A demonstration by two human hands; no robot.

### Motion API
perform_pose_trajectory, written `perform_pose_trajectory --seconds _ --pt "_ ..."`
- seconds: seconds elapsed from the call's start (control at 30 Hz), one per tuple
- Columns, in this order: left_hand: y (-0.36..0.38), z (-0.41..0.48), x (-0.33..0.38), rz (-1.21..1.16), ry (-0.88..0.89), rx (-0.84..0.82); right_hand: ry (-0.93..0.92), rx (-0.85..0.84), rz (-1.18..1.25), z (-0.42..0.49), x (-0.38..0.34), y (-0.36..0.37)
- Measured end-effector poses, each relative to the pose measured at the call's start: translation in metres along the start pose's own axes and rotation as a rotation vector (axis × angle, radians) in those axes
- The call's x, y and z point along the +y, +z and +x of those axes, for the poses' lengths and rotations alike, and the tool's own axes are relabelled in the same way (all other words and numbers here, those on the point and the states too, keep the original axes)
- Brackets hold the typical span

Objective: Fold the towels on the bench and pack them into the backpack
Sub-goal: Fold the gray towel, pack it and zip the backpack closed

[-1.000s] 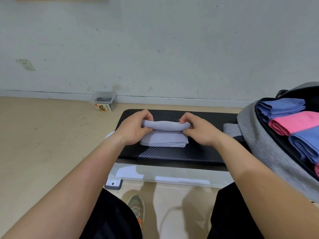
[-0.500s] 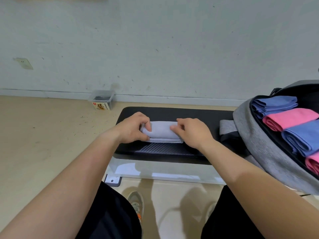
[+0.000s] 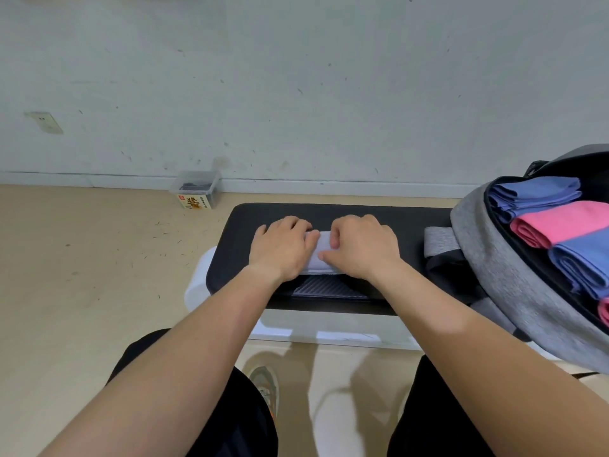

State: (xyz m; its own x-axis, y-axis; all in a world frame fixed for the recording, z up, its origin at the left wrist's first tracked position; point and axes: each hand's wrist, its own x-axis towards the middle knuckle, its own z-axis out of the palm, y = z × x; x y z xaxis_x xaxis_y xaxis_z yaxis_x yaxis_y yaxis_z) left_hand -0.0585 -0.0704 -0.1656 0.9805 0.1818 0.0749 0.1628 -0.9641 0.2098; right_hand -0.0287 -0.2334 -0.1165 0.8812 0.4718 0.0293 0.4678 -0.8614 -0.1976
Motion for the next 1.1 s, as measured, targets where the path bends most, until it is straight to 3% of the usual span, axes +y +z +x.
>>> perform_pose_trajectory --seconds 0.17,0.47,0.7,0.9,1.1 --pt "0.004 -0.003 -0.002 0.008 0.001 0.018 -0.021 0.072 0.266 0.004 -0.010 0.012" --pt "0.010 -0.008 -0.005 0.008 0.056 0.043 -0.113 0.114 -0.049 0.010 0.008 0.061" --pt "0.010 -0.011 0.003 0.162 -0.071 -0.036 -0.033 -0.039 -0.163 0.015 -0.004 0.057" --pt "-0.023 -0.015 -0.009 -0.105 0.025 -0.256 -0.044 -0.201 -0.055 0.004 0.002 0.036" --pt "-0.056 -0.040 0.007 -0.104 0.067 -0.372 -0.131 -0.336 0.046 -0.016 0.006 -0.003"
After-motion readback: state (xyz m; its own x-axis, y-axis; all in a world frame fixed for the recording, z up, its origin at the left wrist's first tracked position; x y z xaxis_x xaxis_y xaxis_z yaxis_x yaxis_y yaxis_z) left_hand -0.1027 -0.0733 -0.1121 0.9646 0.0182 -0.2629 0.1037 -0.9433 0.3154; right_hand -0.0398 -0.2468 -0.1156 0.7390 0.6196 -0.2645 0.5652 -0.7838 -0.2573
